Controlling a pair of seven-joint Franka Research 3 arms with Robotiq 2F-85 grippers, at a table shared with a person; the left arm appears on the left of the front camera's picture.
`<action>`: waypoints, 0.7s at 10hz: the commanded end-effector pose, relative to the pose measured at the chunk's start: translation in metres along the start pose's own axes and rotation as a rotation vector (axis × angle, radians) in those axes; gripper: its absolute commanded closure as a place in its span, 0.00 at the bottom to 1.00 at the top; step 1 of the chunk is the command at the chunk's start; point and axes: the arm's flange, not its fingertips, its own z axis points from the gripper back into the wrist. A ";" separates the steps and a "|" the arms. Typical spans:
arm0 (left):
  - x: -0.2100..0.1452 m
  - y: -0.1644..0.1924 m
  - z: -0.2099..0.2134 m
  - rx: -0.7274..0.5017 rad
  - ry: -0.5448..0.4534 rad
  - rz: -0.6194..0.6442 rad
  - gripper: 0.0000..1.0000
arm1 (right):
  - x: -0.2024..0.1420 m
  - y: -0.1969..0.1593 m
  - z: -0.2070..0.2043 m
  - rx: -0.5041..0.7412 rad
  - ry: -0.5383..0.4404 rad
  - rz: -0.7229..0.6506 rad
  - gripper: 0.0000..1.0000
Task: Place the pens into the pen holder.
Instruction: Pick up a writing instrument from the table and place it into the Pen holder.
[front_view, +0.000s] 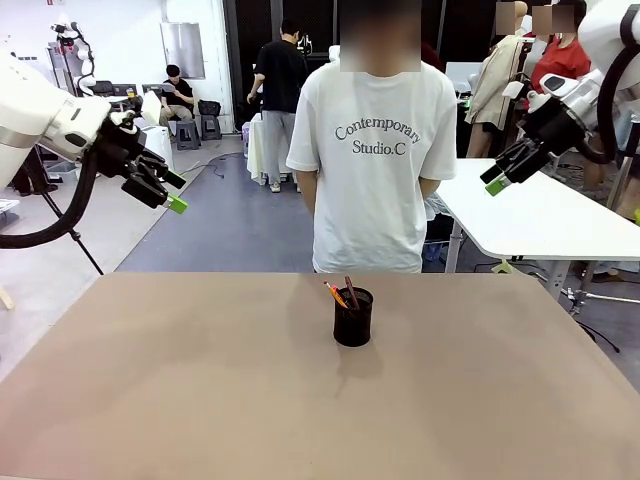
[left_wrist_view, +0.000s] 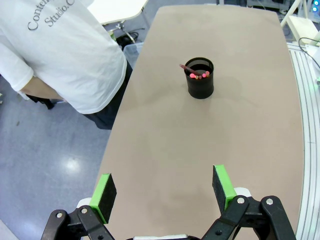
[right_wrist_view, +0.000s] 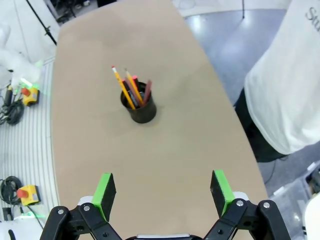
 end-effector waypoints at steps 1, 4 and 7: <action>-0.001 0.000 0.002 0.007 0.002 0.001 0.00 | 0.006 -0.004 0.010 0.065 0.022 -0.015 0.00; -0.001 0.000 0.002 0.007 0.002 0.001 0.00 | 0.003 -0.008 0.007 0.064 -0.011 0.027 0.00; -0.001 0.000 0.002 0.007 0.002 0.001 0.00 | 0.001 0.003 0.002 0.056 0.002 0.005 0.00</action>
